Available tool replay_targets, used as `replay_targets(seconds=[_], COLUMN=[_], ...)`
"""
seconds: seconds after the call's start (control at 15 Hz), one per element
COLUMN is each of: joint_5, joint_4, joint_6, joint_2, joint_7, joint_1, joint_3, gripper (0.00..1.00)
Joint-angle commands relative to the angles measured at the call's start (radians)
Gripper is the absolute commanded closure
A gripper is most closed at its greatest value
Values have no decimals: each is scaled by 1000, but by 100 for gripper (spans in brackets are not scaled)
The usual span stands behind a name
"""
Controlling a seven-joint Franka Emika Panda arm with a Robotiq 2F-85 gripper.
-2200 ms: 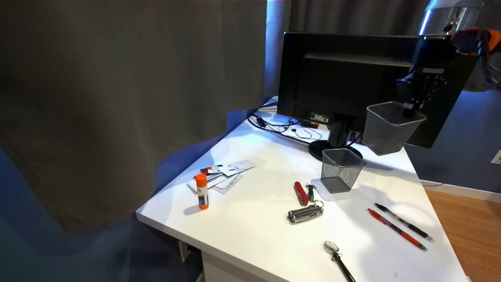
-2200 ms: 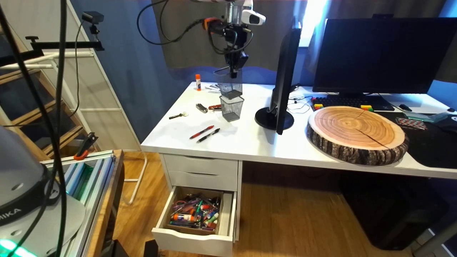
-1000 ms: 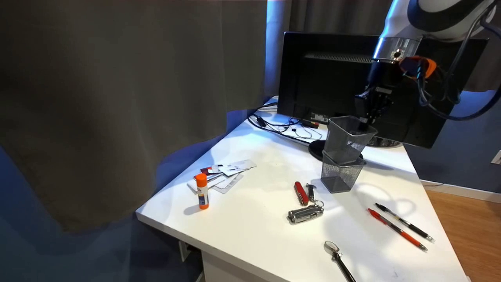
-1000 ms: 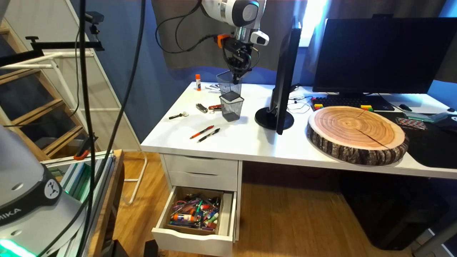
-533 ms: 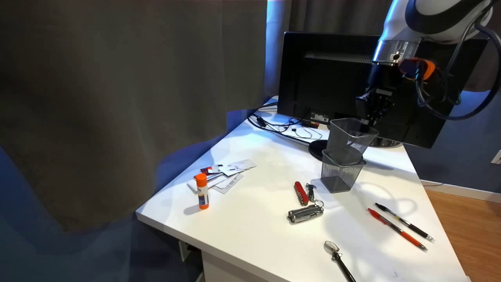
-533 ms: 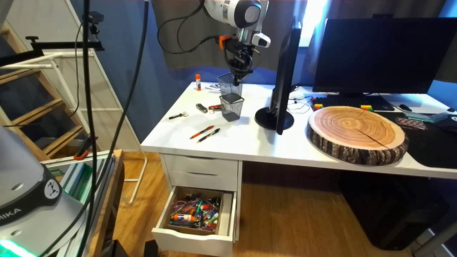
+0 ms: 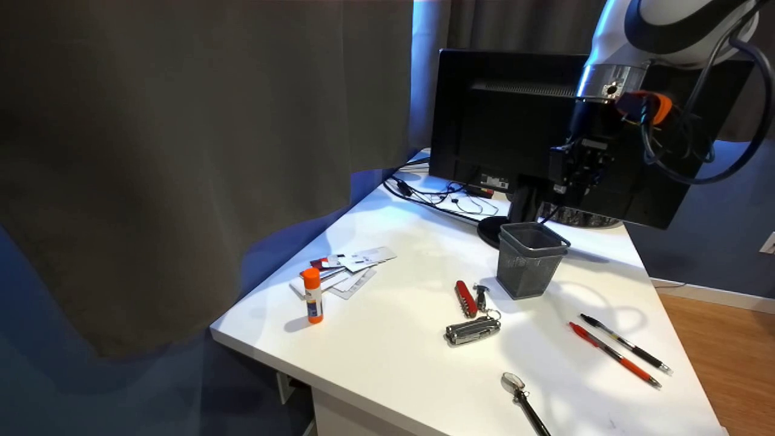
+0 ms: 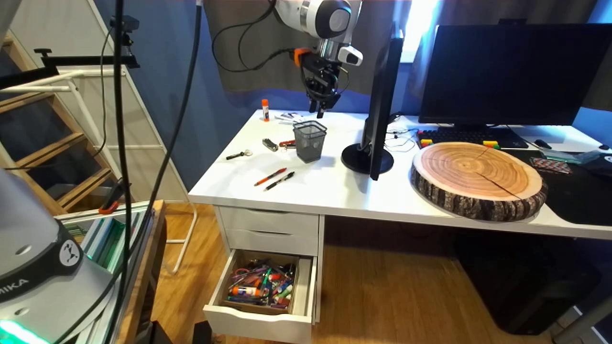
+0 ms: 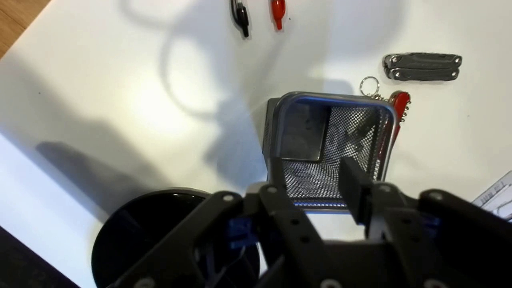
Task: Swap the stationary holders, put the one on top at the bottom and the one on the bottom on top.
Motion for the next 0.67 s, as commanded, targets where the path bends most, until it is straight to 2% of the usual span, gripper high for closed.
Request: replay_targets(seconds=[0.0,0.27,0.6], joint_5=[21,30,60], joint_4=[30,9,-37], joint_6=[-24,-14,-12], joint_2=[-3,-43,-119], joint_7=[8,6,48], joint_1=[2,-5,-2], joint_3=[-3,3,4], gripper=[27,2,0])
